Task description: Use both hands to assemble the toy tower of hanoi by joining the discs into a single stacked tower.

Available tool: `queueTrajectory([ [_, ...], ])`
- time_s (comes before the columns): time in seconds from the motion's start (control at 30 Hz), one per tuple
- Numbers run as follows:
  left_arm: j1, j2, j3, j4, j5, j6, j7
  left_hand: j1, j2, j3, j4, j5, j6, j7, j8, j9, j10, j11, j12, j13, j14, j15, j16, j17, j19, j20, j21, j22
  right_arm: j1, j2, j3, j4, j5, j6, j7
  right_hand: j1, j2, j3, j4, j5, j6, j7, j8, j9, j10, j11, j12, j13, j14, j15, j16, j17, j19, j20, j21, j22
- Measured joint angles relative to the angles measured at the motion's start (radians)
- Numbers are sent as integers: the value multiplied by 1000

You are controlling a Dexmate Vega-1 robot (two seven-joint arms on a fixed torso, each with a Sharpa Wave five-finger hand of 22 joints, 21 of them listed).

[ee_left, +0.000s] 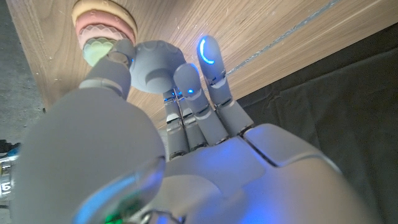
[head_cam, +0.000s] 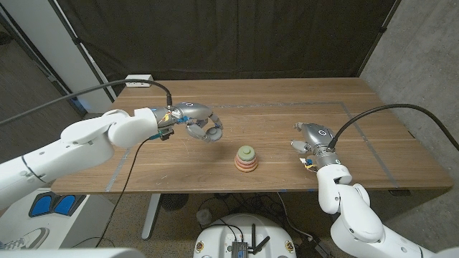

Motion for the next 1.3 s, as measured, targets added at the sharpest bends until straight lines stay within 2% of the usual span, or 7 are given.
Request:
queueTrajectory([
  [0.5,-136,-100,109,69,37,-130,-65,4,-4,0,0,4,8,0,-7,7,13,2,-11,0,11,0,-11,0,0,0,0,0,-15,-3,-2,-11,-10,-19,-4,0,0,0,0,0,0,0,0,0,0,0,1,0,0,0,0,3,0,0,0,0],
  [0.57,-160,-118,128,81,42,-142,-98,6,-6,0,0,4,8,0,-8,7,13,2,-12,1,11,0,-12,1,0,0,0,0,-17,-3,-2,-16,-14,-22,-4,0,0,0,0,0,0,0,0,0,0,0,1,0,0,0,0,3,0,0,0,0],
  [1.3,-299,-239,242,163,95,-234,-210,5,-5,0,0,4,6,1,-18,10,13,1,-20,1,11,0,-20,5,0,0,0,0,-45,-2,-2,-31,-26,-52,-20,0,0,0,0,0,0,0,0,0,0,0,1,0,0,0,0,3,0,0,0,0],
])
